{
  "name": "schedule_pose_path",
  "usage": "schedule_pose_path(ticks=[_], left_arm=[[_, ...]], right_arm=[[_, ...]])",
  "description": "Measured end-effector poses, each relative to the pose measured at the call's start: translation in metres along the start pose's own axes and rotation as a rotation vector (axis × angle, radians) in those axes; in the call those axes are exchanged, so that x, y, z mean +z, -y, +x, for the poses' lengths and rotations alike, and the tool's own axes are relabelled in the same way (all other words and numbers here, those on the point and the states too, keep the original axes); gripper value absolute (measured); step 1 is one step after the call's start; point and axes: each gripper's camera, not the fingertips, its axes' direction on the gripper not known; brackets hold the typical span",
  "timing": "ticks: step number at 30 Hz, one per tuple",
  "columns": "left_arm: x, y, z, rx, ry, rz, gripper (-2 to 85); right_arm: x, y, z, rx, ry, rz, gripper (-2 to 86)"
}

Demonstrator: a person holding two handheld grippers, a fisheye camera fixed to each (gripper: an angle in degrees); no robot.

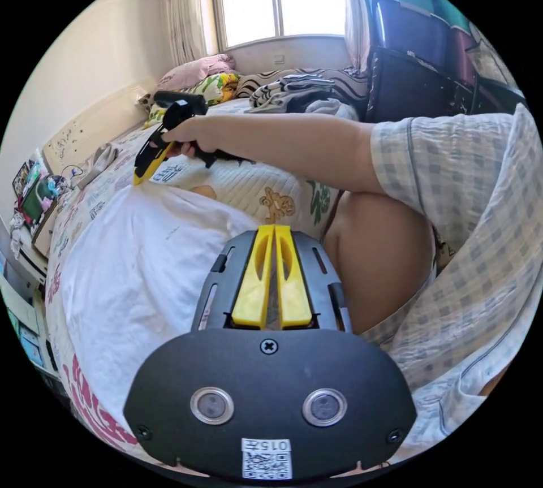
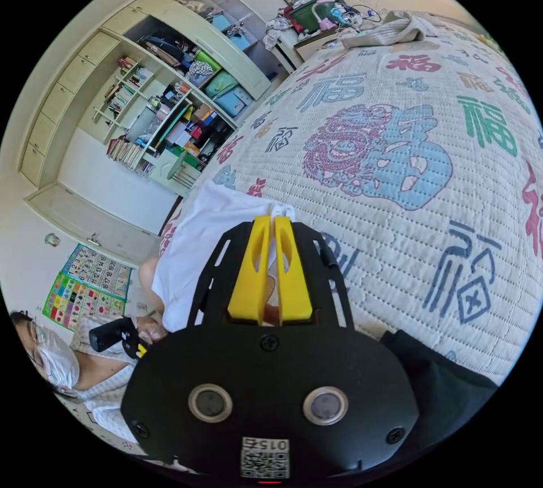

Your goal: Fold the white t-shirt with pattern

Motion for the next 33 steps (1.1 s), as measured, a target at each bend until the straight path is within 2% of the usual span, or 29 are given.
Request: schedule_pose_path(ticks=[2, 5, 9, 13, 14, 17, 21, 24, 26, 29, 33], left_arm=[[-0.001, 0.01, 0.011, 0.044, -0.011, 0.019, -0.2], [0.006, 0.02, 0.019, 0.076, 0.079, -0.026, 0.3], [-0.031, 0.0, -0.011, -0.111, 0.174, 0.086, 4.9], [-0.014, -0.006, -0.039, -0.204, 0.007, -0.01, 7.0], [-0.007, -0.006, -0.04, -0.202, -0.042, -0.003, 6.1], [-0.016, 0.001, -0.029, -0.162, -0.01, 0.116, 0.9], [-0.006, 0.028, -0.005, 0.009, 0.04, 0.022, 0.2], [0.017, 0.029, -0.006, 0.03, 0.049, -0.074, 0.9], [0.02, 0.024, -0.015, -0.008, 0.041, -0.071, 1.8], [-0.009, 0.026, -0.027, -0.018, 0.02, -0.06, 4.8], [-0.119, 0.017, -0.079, -0.029, 0.129, 0.094, 6.0]], right_arm=[[-0.006, 0.002, -0.003, -0.022, -0.033, 0.015, 0.9], [-0.012, 0.003, -0.003, -0.015, -0.028, 0.015, 0.5], [-0.029, 0.0, 0.008, 0.005, 0.054, 0.028, 0.5], [-0.034, -0.001, 0.015, 0.023, 0.079, 0.023, 0.5], [-0.036, -0.002, 0.015, 0.026, 0.079, 0.025, 0.5], [-0.042, -0.003, 0.011, 0.012, 0.049, 0.035, 0.5], [-0.04, -0.003, 0.003, -0.022, -0.066, -0.016, 0.7], [-0.038, -0.006, 0.007, -0.003, -0.065, -0.024, 1.4], [-0.043, -0.01, 0.009, 0.007, -0.033, 0.002, 2.3], [-0.065, -0.02, 0.013, 0.021, 0.044, 0.079, 6.5], [-0.1, -0.043, 0.021, 0.079, 0.133, 0.232, 9.2]])
